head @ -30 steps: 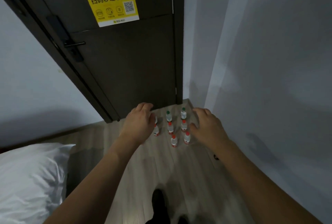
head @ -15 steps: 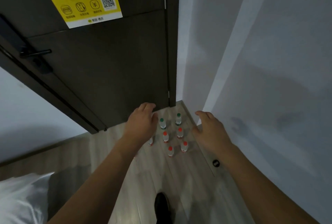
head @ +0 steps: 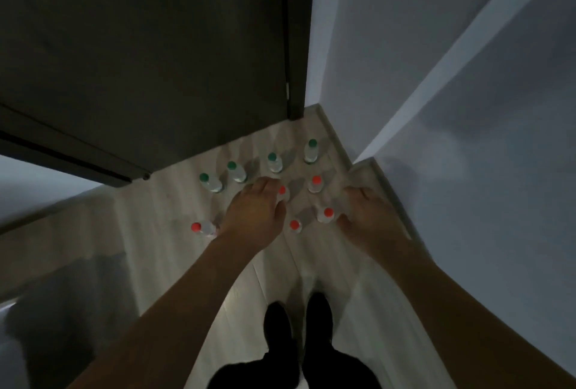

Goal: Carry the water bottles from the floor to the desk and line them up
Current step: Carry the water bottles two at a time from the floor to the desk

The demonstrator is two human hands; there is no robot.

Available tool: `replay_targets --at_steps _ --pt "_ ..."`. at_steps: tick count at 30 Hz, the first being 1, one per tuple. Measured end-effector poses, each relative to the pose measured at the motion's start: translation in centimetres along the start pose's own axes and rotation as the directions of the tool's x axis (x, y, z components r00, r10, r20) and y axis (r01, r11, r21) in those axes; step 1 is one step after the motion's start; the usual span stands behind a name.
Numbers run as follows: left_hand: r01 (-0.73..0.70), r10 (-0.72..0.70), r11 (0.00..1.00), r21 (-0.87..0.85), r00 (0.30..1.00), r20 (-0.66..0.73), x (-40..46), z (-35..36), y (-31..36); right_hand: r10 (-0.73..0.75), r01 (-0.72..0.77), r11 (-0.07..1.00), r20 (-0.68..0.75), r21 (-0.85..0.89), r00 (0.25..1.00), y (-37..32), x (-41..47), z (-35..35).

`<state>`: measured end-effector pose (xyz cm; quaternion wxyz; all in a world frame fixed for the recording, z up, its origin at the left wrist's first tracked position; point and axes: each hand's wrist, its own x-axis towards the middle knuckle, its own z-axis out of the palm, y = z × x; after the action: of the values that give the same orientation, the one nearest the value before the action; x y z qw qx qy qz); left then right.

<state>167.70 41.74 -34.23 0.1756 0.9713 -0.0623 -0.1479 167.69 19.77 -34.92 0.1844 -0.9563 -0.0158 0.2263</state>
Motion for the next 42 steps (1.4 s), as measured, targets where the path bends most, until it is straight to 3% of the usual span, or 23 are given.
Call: replay_targets --at_steps 5,11,15,19,23,26,34,42 --pt "0.060 -0.070 0.996 0.058 0.979 0.191 8.0 19.6 -6.0 0.076 -0.074 0.996 0.048 -0.040 0.996 8.1 11.8 15.7" --pt "0.065 -0.093 0.991 0.113 0.960 0.263 13.8 39.9 -11.9 0.238 -0.213 0.968 0.225 -0.131 0.945 16.2 22.0 31.5" --pt "0.038 -0.066 0.986 0.164 0.983 0.170 15.2 46.5 -14.9 0.135 -0.123 0.989 0.171 -0.079 0.976 18.6 24.2 36.7" --pt "0.001 -0.013 0.991 0.134 0.996 0.093 16.0 47.7 -15.1 0.070 -0.057 0.993 0.118 -0.108 0.991 18.5 25.7 36.7" --pt "0.023 -0.024 0.998 0.056 1.000 0.018 13.9 43.9 -14.1 0.057 -0.055 0.998 0.040 -0.032 0.998 17.7 22.7 34.4" --pt "0.046 -0.045 0.996 0.073 0.999 -0.023 11.3 36.9 -12.4 0.069 -0.069 0.998 0.003 -0.015 0.998 14.7 18.9 28.8" --pt "0.136 -0.134 0.991 0.014 0.986 -0.100 2.3 8.5 -2.0 -0.008 0.005 1.000 -0.128 -0.024 0.992 3.0 3.5 2.6" --pt "0.112 -0.174 0.977 -0.182 0.911 -0.374 -7.2 -17.4 8.6 -0.114 0.119 0.993 -0.325 -0.004 0.939 -8.3 -10.5 -18.7"
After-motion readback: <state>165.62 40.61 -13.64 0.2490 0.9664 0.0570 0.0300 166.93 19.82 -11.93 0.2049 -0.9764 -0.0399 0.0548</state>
